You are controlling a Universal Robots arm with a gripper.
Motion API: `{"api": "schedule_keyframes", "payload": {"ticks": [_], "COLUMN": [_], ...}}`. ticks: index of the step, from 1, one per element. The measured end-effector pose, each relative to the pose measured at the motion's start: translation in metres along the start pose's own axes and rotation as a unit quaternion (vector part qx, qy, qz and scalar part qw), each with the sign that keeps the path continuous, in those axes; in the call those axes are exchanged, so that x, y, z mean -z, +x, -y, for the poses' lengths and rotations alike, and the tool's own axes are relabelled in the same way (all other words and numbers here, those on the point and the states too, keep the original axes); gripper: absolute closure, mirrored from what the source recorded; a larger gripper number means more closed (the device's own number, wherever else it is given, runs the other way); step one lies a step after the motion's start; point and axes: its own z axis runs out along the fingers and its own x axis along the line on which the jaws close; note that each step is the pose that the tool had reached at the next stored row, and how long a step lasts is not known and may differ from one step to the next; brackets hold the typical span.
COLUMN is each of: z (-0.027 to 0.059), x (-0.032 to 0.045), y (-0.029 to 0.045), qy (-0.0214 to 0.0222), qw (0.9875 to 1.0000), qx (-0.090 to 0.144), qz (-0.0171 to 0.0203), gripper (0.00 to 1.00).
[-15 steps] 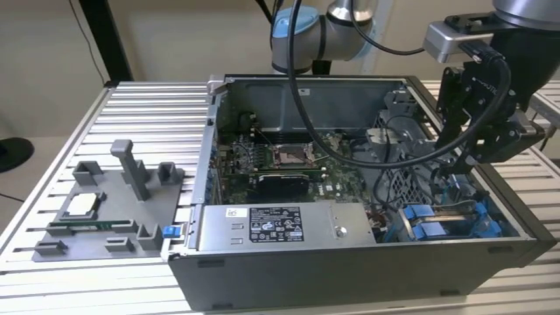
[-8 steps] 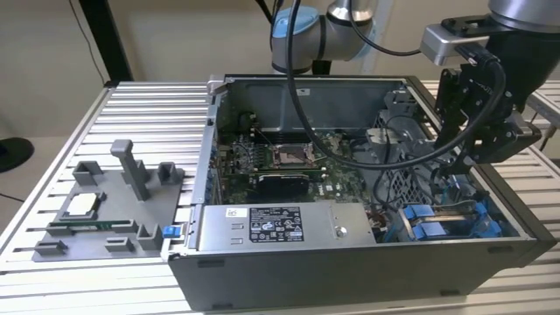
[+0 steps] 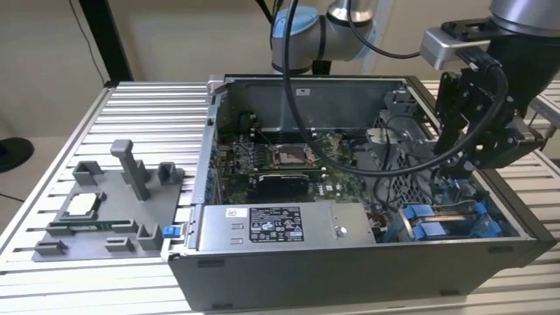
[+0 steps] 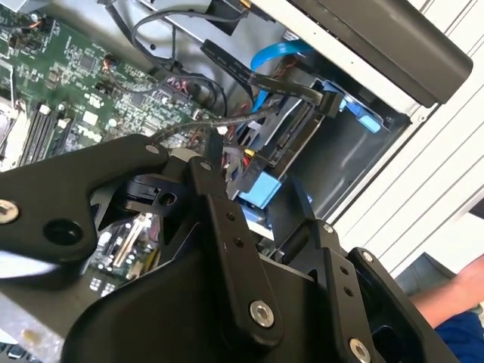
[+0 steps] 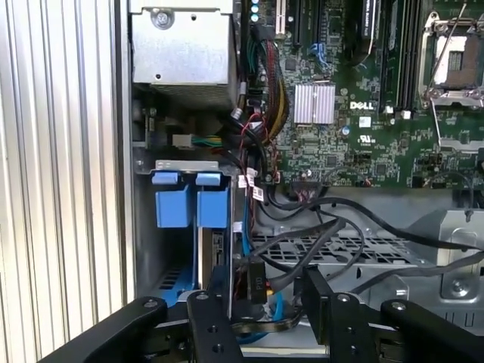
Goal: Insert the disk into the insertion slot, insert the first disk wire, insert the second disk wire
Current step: 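Insert the first disk wire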
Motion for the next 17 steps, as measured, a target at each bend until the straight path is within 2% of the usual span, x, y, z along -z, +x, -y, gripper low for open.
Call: {"api": "schedule_keyframes", "payload": {"ticks": [5, 6, 17], "z": [-0.0005, -0.0006, -0.0013], "x": [-0.0021, -0.0026, -0.0043], "y": [0.0019, 0.0019, 0.002], "qy": [-0.0001, -0.0001, -0.0001], "qw": [1.0, 1.0, 1.0], "qx": [0.0, 0.0, 0.0], "qz": [-0.0001, 0.0, 0.0], "gripper": [0.0, 1.0, 1.0]}}
